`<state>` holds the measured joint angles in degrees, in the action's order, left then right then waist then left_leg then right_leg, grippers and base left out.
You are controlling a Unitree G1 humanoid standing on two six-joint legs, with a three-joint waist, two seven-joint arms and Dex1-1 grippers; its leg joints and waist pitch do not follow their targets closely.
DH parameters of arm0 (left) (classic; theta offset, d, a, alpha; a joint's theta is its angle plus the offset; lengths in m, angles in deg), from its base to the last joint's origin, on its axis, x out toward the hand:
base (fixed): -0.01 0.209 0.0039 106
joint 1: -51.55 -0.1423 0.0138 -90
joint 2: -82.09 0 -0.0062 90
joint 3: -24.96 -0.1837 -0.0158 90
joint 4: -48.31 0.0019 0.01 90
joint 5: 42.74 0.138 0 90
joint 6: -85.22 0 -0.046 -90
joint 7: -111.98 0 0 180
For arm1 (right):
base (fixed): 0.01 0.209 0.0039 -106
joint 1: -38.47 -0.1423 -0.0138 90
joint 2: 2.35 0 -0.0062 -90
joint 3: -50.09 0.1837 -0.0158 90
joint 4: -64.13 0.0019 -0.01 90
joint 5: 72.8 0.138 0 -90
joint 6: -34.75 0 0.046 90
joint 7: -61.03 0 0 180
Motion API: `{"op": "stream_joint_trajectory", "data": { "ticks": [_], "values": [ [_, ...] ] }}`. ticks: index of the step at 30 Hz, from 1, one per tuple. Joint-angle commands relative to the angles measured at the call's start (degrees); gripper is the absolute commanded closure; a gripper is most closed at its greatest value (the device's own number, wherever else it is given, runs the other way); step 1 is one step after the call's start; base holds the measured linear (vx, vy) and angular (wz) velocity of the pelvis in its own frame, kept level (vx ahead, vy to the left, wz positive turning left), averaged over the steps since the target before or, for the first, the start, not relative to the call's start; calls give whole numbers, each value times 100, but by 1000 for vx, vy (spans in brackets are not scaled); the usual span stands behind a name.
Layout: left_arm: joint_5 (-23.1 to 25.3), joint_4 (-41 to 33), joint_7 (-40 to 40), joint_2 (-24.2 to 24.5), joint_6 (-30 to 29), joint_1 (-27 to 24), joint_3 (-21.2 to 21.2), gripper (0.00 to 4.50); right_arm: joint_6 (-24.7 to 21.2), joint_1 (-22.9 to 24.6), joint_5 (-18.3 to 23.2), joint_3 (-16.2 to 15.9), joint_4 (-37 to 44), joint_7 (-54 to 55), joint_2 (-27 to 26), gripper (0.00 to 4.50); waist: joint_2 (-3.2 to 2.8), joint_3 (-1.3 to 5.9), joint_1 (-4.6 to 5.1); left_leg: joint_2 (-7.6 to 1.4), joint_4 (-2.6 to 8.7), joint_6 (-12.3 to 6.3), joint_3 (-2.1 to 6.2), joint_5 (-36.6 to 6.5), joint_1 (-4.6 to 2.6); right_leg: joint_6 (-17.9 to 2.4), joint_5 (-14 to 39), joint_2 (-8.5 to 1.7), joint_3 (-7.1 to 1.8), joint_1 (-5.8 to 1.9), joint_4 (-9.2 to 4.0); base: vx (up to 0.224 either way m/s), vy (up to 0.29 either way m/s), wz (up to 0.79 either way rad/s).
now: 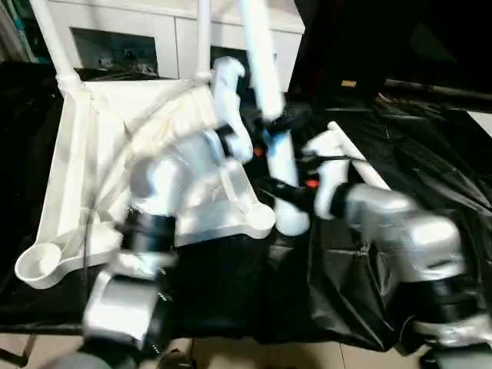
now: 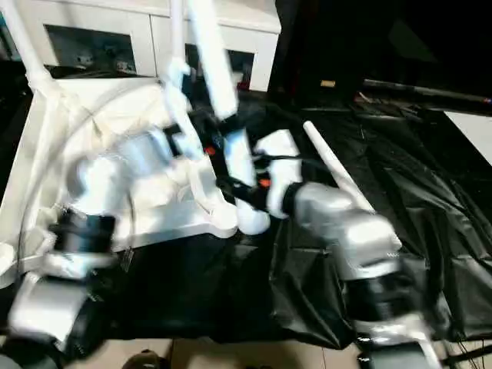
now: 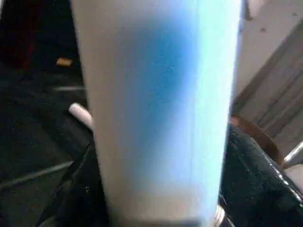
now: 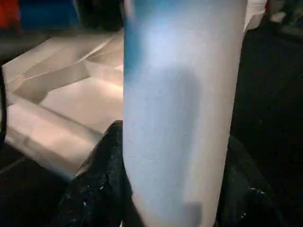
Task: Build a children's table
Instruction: Pick table leg
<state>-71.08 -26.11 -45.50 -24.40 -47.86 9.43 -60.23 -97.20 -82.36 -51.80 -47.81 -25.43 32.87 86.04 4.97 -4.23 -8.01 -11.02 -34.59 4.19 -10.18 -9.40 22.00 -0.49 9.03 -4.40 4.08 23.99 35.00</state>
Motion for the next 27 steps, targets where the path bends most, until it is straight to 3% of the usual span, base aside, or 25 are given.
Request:
{"op": "stream_joint_trajectory", "data": {
  "ticks": [1,5,10,14,15,17,19,20,22,25,27],
  "values": [
    [126,128,-466,-102,86,67,106,164,179,-115,-172,48,-51,188,-18,265,-20,480,29,-171,397,183,64,-968,-95,-561,1464,-364,-243,-343,-396,0,0,0],
    [215,288,-1041,-206,303,129,438,185,263,-120,-329,42,-90,370,-96,265,-4,485,31,-172,398,177,71,-979,-94,-494,1394,-356,-242,-347,-397,0,0,0],
    [196,191,-1200,-246,460,79,597,225,337,-86,-393,19,-102,439,-158,265,1,491,39,-170,390,147,61,-919,-95,-572,1174,-358,-248,-346,-373,0,0,0],
    [73,90,-990,-197,418,67,551,256,581,-93,-410,77,-157,409,-246,265,9,489,30,-168,390,133,57,-976,-98,-558,1292,-369,-247,-345,-383,0,0,0],
    [59,83,-966,-191,414,67,546,257,610,-96,-402,89,-164,402,-258,209,2,487,39,-174,394,144,61,-1007,-101,-555,1344,-367,-245,-338,-385,0,0,0],
    [-23,80,-770,-125,378,99,509,258,431,-98,-138,241,-139,186,-259,195,3,485,42,-170,393,140,59,-1029,-106,-549,1344,-361,-246,-338,-387,0,0,0],
    [-116,69,-421,-25,316,131,422,261,224,-89,157,403,-81,-86,-192,187,43,488,35,-170,390,67,54,-1012,-110,-491,1390,-363,-246,-340,-392,0,0,0],
    [-142,65,-292,11,294,140,386,262,168,-85,240,450,-65,-163,-160,163,36,485,34,-167,391,53,55,-990,-105,-494,1385,-361,-247,-345,-386,0,0,0],
    [-544,-3,649,260,-102,175,233,263,-103,11,625,514,82,-821,217,154,32,485,15,-167,387,39,50,-903,-113,-561,1284,-355,-242,-354,-371,0,0,0],
    [-776,-84,1205,442,-360,180,114,264,-271,69,871,601,160,-1138,401,149,18,494,-10,-174,379,3,41,-773,-110,-754,1002,-368,-251,-353,-331,0,0,0],
    [-1184,-220,2039,752,-754,216,-2,264,-575,167,1274,723,322,-1603,695,149,12,499,-24,-170,372,11,42,-779,-114,-834,1001,-372,-245,-370,-323,0,0,0]
  ]
}}
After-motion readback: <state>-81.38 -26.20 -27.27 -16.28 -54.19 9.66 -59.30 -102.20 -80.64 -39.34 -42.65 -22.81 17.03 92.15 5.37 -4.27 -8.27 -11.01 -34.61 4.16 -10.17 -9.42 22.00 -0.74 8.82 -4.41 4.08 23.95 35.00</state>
